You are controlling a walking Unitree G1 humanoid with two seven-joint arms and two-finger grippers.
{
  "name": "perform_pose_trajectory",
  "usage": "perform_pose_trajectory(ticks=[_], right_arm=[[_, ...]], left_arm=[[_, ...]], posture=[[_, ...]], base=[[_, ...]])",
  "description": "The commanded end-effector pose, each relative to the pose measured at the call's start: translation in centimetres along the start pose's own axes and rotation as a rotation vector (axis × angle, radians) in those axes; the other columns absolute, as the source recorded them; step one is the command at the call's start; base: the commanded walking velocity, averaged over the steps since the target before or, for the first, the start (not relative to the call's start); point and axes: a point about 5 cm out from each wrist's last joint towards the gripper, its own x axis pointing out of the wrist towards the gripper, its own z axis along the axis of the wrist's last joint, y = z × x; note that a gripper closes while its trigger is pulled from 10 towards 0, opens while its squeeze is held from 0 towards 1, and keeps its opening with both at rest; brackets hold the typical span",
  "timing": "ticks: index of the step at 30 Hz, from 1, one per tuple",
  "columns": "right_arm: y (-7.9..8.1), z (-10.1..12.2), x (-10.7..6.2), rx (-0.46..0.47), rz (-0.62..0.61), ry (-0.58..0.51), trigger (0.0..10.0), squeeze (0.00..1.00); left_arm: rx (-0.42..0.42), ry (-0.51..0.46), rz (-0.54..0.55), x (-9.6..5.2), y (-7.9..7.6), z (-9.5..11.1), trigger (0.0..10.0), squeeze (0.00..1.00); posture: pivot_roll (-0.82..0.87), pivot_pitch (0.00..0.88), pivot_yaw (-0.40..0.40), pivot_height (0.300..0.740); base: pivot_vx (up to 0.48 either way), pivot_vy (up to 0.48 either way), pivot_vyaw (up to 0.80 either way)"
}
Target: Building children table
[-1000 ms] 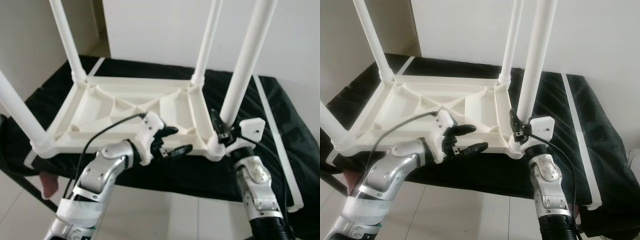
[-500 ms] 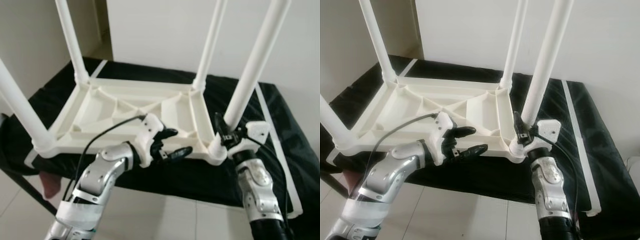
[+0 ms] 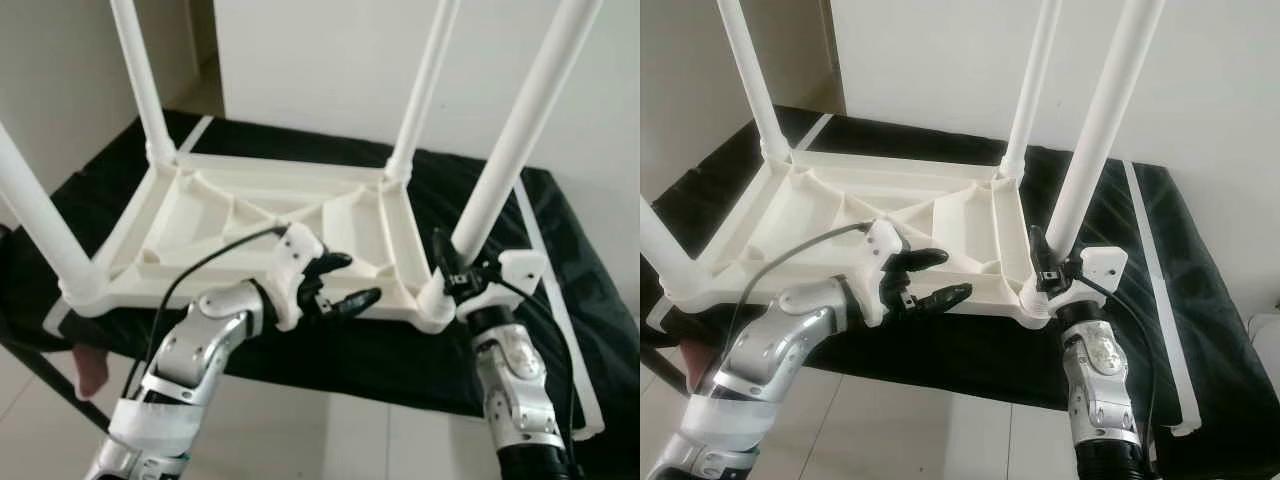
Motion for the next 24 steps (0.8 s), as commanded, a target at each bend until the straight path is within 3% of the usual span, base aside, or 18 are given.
perform_pose_trajectory(ticks=[1, 12, 18, 20, 21, 24], right_arm=[[-1.4, -5.4, -4.3, 0.169, -0.159, 0.254, 10.0, 0.0], [-0.1, -4.4, -4.0, 0.089, -0.131, 0.182, 10.0, 0.0], [0.8, -4.7, -4.0, 0.065, -0.102, 0.204, 10.0, 0.0], [0.8, -4.7, -3.9, 0.053, -0.118, 0.221, 10.0, 0.0], [0.4, -5.0, -3.7, -0.012, -0.201, 0.28, 10.0, 0.0], [0.0, -5.2, -3.6, -0.066, -0.265, 0.319, 10.0, 0.0]], left_arm=[[0.012, -0.001, 0.044, 0.0, 0.1, 0.4, 10.0, 0.0], [0.01, -0.003, 0.045, 0.1, 0.3, 0.4, 10.0, 0.0], [0.007, -0.004, 0.044, 0.2, 0.2, 0.5, 10.0, 0.0], [0.005, -0.003, 0.043, 0.2, 0.1, 0.4, 10.0, 0.0], [0.004, -0.002, 0.041, 0.1, 0.1, 0.4, 10.0, 0.0], [0.003, -0.002, 0.04, 0.1, 0.1, 0.4, 10.0, 0.0]], posture=[[0.01, 0.048, -0.003, 0.74], [0.0, 0.045, -0.003, 0.74], [0.0, 0.043, -0.005, 0.74], [0.0, 0.042, -0.006, 0.74], [0.0, 0.041, -0.007, 0.74], [0.0, 0.041, -0.007, 0.74]], base=[[0.0, 0.0, 0.0], [0.0, 0.0, 0.0], [0.0, 0.0, 0.0], [0.0, 0.0, 0.0], [0.0, 0.0, 0.0], [0.0, 0.0, 0.0]])
